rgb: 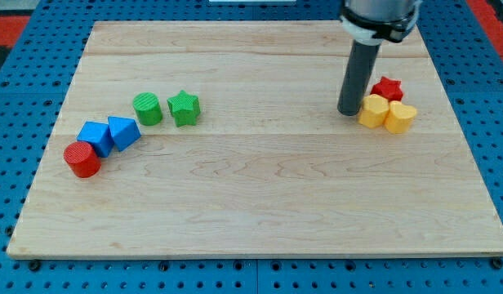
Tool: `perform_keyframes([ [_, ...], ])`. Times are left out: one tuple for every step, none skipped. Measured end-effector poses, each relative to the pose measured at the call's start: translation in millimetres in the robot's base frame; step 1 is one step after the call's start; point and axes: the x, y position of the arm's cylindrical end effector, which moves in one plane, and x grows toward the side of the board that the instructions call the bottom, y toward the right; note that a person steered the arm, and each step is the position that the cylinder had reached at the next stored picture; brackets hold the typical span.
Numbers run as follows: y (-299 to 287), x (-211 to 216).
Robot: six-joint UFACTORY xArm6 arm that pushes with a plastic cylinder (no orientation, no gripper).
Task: Point your arm at the red circle
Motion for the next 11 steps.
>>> perform_keyframes([
  [-116, 71],
  [-226, 153],
  [-326, 194],
  [-402, 214],
  [-428, 206],
  [-428, 197],
  [-429, 166],
  [-427, 137],
  [-374, 143],
  [-376, 142],
  [-414, 126],
])
